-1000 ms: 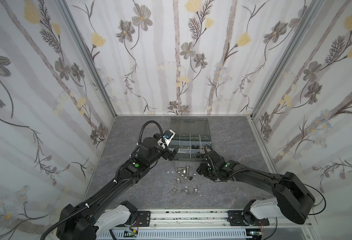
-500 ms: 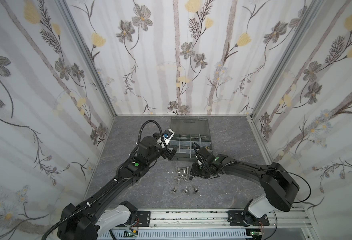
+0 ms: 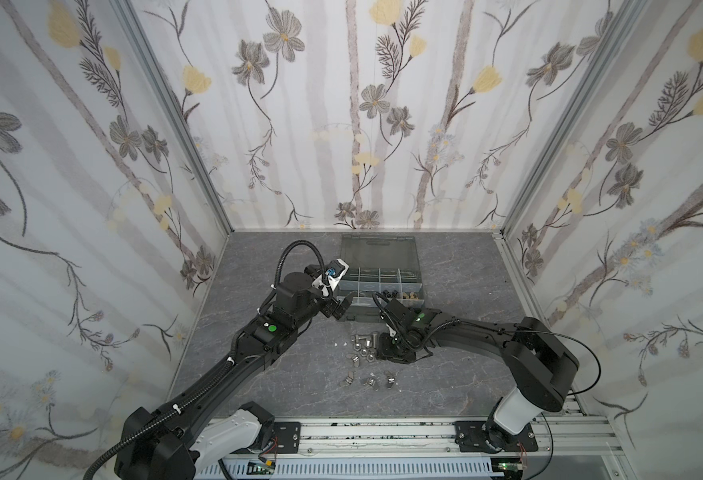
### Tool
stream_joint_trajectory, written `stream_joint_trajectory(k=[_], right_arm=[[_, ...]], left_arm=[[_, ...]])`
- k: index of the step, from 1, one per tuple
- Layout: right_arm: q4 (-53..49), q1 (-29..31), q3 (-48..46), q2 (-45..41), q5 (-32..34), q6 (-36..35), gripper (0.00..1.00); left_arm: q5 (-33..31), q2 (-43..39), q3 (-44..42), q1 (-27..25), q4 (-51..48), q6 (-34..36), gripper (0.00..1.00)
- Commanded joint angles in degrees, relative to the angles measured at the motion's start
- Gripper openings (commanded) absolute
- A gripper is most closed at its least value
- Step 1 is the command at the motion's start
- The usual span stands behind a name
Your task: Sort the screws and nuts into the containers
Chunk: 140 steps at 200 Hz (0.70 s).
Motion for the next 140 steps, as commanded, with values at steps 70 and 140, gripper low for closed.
stream_joint_trajectory(k=[70, 140], right_arm=[[-2.15, -0.45, 3.23, 4.35, -1.59, -0.92, 0.35], [-2.24, -1.19, 3.14, 5.69, -1.72, -1.71, 0.26]], left_arm=[[-0.05, 0.34, 0.25, 0.87, 0.40, 1.77, 1.00], [-0.09, 0.34, -0.27, 0.97, 0.33, 2.82, 1.00]])
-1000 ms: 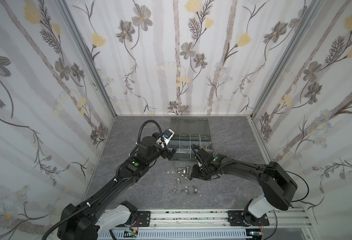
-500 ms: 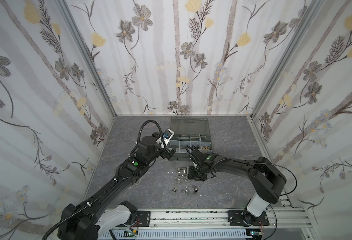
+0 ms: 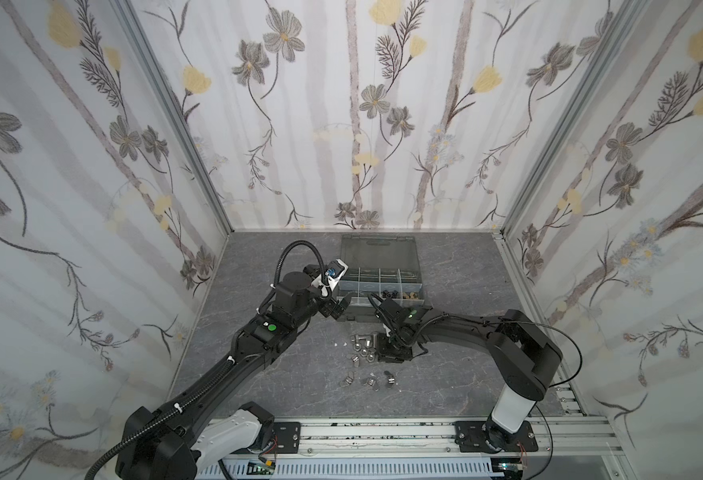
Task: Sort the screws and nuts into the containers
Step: 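Grasp a black hex nut from the pile with the right gripper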
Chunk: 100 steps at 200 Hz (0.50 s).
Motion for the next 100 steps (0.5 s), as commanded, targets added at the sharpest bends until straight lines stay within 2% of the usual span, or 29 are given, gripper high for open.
stream_joint_trajectory(k=[1, 58, 100], right_arm=[[-0.80, -0.41, 0.19, 0.38, -0.05, -0.64, 0.26], [-0.47, -0.96, 0.26, -0.32, 0.68, -0.90, 0.34], [-0.61, -0.92, 0.83, 0.38, 0.76, -1.64, 0.26]], left_arm=[[-0.11, 0.01, -0.11, 0.07, 0.54, 1.11, 1.00], [0.04, 0.10, -0.12, 0.04, 0.71, 1.52, 1.00], [0.05, 0.05, -0.08, 0.06, 0.95, 1.65, 1.00]])
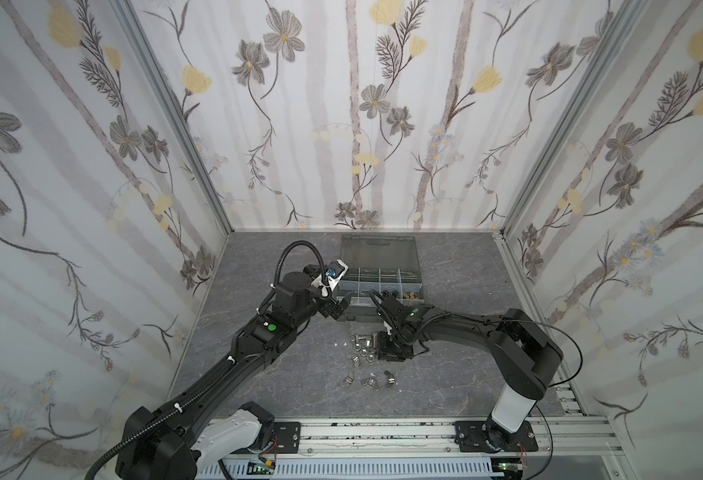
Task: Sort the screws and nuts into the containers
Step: 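Grasp a black hex nut from the pile with the right gripper, then carry the black hex nut over the organizer compartment with the right gripper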
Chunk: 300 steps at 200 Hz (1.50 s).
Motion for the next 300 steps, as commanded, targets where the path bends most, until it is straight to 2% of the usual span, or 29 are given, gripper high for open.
stream_joint_trajectory(k=[1, 55, 87, 91, 123, 155, 171, 187, 212, 271, 300], right_arm=[[-0.84, 0.00, 0.75, 0.47, 1.27, -0.73, 0.26], [-2.75, 0.06, 1.85, 1.42, 1.43, -3.08, 0.14], [-5.26, -0.01, 2.56, -0.50, 3.13, -8.45, 0.10], [-6.05, -1.78, 2.82, -0.85, 3.38, -9.12, 0.10], [-10.16, -4.25, 4.53, -7.11, 5.70, -15.15, 0.09], [-11.30, -11.05, 9.00, -11.36, 7.16, -21.16, 0.08], [-11.40, -14.37, 13.14, -10.16, 10.92, -25.07, 0.08], [-11.39, -16.91, 18.57, -5.12, 13.73, -28.77, 0.07], [-10.65, -18.66, 25.72, -0.20, 14.83, -31.76, 0.07], [-5.84, -19.24, 29.70, 8.09, 14.06, -34.95, 0.08], [-4.85, -19.24, 31.77, 11.80, 16.03, -38.44, 0.08]], left_arm=[[0.05, 0.03, -0.06, 0.03, 1.07, 1.03, 1.00], [0.08, 0.16, 0.29, -0.03, 1.11, 1.41, 1.00], [-0.88, 0.36, 0.83, -0.28, 1.22, 3.03, 1.00], [-0.92, 0.45, 1.02, -0.31, 1.10, 3.17, 1.00], [-1.03, 0.54, 1.85, -0.42, 1.68, 3.24, 1.00], [-0.90, 0.36, 2.14, -0.83, 1.96, 2.95, 1.00], [-1.11, 0.32, 1.79, -0.92, 1.96, 3.19, 1.00], [-1.56, 0.66, 2.02, -0.94, 1.29, 3.65, 1.00], [-2.42, 1.79, 3.31, -0.76, 0.46, 4.20, 1.00], [-2.27, 5.00, 5.17, -0.74, 0.82, 2.77, 1.00], [-2.21, 6.30, 5.77, -0.70, 0.90, 2.66, 1.00]])
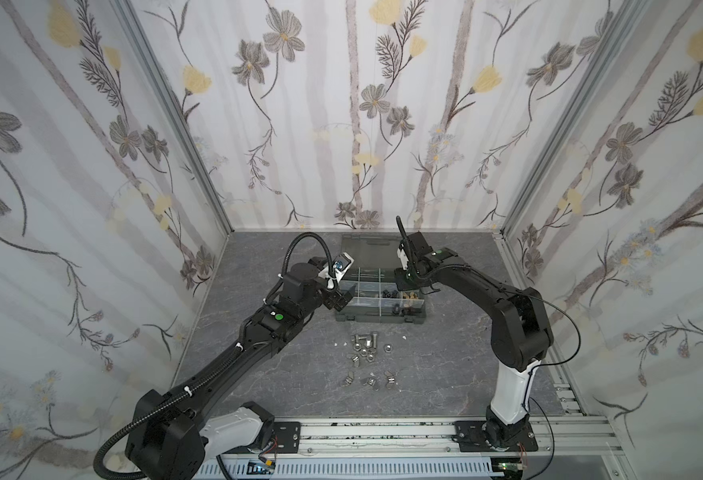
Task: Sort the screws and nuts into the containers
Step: 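Carry the black hex nut over the organizer compartment with the right gripper, then open the right gripper to drop the nut among the black nuts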
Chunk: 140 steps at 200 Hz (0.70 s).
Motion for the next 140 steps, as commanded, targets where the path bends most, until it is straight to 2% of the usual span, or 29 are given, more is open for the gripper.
stream_joint_trajectory(k=[1, 74, 140], right_arm=[[2.45, -0.02, 1.52, 2.08, 1.61, -4.07, 0.08], [2.30, 0.78, 2.57, 6.25, -0.81, -5.79, 0.10], [2.63, 2.03, 3.16, 7.56, -1.27, -5.61, 0.18]], left_arm=[[0.13, 0.70, 0.86, 0.08, 1.17, 0.08, 1.00], [0.69, 1.51, 0.59, 0.10, 1.35, -0.86, 1.00], [-0.10, 0.54, 0.36, 0.06, 1.08, 0.74, 1.00]])
